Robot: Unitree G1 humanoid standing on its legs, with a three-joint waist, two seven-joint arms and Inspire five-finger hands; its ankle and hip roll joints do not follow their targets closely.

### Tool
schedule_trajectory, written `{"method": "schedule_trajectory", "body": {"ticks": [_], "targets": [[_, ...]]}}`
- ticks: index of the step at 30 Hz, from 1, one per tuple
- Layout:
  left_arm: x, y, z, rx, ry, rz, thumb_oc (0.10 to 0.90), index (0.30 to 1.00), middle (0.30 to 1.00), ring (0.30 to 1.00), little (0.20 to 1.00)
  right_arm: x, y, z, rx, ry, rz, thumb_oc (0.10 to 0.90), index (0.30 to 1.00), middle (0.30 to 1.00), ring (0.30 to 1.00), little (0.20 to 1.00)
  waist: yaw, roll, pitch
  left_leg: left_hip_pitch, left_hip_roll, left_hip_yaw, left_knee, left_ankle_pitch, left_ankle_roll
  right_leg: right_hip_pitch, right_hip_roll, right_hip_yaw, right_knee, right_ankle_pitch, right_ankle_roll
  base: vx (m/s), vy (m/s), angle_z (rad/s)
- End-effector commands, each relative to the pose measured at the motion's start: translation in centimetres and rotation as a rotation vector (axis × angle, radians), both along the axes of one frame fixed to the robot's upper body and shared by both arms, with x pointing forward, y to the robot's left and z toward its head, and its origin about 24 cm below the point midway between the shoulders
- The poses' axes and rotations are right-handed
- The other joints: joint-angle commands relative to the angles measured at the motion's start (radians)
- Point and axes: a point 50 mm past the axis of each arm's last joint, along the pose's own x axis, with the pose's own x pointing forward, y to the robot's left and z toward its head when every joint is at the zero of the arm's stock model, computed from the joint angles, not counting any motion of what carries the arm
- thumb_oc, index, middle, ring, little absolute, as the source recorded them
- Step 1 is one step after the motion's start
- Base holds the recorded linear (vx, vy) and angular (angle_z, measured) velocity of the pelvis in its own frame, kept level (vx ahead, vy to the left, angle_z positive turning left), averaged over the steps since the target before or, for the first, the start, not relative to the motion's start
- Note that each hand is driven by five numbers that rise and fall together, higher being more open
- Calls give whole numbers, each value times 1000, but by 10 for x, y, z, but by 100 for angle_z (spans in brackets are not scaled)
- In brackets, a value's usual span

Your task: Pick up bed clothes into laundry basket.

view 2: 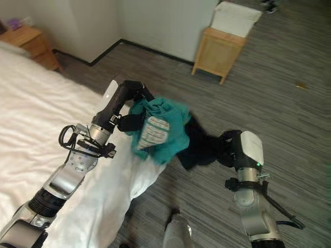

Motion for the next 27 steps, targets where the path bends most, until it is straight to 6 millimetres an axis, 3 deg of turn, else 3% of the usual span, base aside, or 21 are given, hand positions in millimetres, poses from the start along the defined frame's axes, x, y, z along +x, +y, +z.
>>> {"method": "schedule_trajectory", "body": {"ticks": [1, 6, 10, 12, 13, 14, 15, 16, 17, 19, 23, 24, 25, 27], "targets": [[-4, 11, 57, -140, -267, 44, 400, 300, 300, 300, 300, 20, -9, 94, -154, -370, 34, 400, 300, 300, 300, 300, 42, 13, -132, -97, 18, -41, -157, 85, 14, 223, -64, -4, -229, 173, 202, -139, -43, -127], [-2, 27, 50, -158, -243, 116, 400, 300, 300, 300, 300, 27, 0, 104, -139, -404, 78, 400, 300, 300, 300, 300, 73, 22, -139, -103, 63, 53, -154, 138, -17, 248, -13, -52, -314, 163, 202, -117, -125, -130], [0, 32, 34, -216, -166, 133, 400, 300, 300, 300, 300, 22, -2, 104, -133, -393, 89, 400, 300, 300, 300, 300, 46, 28, -138, -85, 105, 62, -135, 166, -54, 249, 51, -28, -407, 105, 172, 33, -223, -59], [1, 32, 28, -227, -137, 134, 400, 300, 300, 300, 300, 22, -2, 106, -118, -390, 101, 400, 300, 300, 300, 300, 40, 31, -132, -89, 124, 66, -96, 161, -65, 260, 71, -22, -429, 99, 158, 13, -203, -47], [2, 35, 19, -219, -104, 154, 400, 300, 300, 300, 300, 23, -1, 107, -99, -385, 122, 400, 300, 300, 300, 300, 32, 30, -122, -106, 157, 71, -26, 164, -82, 271, 96, -7, -450, 70, 140, 48, -295, -62], [3, 42, 12, -218, -77, 187, 400, 300, 300, 300, 300, 24, 2, 107, -91, -373, 149, 400, 300, 300, 300, 300, 38, 30, -107, -139, 212, 47, 79, 186, -115, 279, 126, 16, -453, 37, 117, 48, -405, -49], [3, 52, 4, -215, -53, 236, 400, 300, 300, 300, 300, 27, 6, 107, -95, -356, 172, 400, 300, 300, 300, 300, 60, 25, -80, -183, 258, -4, 197, 271, -134, 281, 151, 25, -455, 25, 87, 55, -380, -78], [3, 61, -4, -219, -31, 285, 400, 300, 300, 300, 300, 29, 10, 106, -107, -340, 189, 400, 300, 300, 300, 300, 80, 21, -68, -218, 273, -98, 276, 305, -135, 282, 169, 49, -461, 9, 65, 16, -350, -119], [2, 69, -11, -216, -9, 321, 400, 300, 300, 300, 300, 31, 10, 103, -104, -315, 191, 400, 300, 300, 300, 300, 92, 7, -57, -272, 267, -204, 367, 299, -127, 289, 177, 66, -462, -3, 47, 23, -351, -127], [1, 87, -27, -210, 44, 418, 400, 300, 300, 300, 300, 36, 15, 97, -94, -276, 204, 400, 300, 300, 300, 300, 137, -31, -37, -363, 169, -330, 469, 234, -105, 292, 173, 122, -462, -5, 37, 36, -263, -99], [-3, 101, -39, -207, 78, 492, 400, 300, 300, 300, 300, 42, 20, 90, -92, -233, 224, 400, 300, 300, 300, 300, 172, -42, -38, -421, 121, -331, 450, 185, -83, 304, 173, 162, -462, -17, 44, 160, -46, -99], [-5, 106, -45, -196, 98, 517, 400, 300, 300, 300, 300, 44, 20, 87, -104, -193, 238, 400, 300, 300, 300, 300, 190, -36, -47, -414, 90, -318, 318, 141, -58, 320, 179, 177, -462, -30, 63, 316, 98, -34], [-6, 109, -48, -188, 109, 529, 400, 300, 300, 300, 300, 44, 18, 85, -109, -170, 237, 400, 300, 300, 300, 300, 202, -30, -52, -411, 73, -328, 239, 131, -57, 333, 185, 184, -462, -40, 72, 403, 120, -32], [-7, 110, -48, -182, 108, 534, 400, 300, 300, 300, 300, 45, 16, 84, -120, -154, 238, 400, 300, 300, 300, 300, 215, -26, -59, -409, 56, -335, 143, 163, -57, 335, 190, 189, -462, -42, 80, 313, 46, -24]]}}
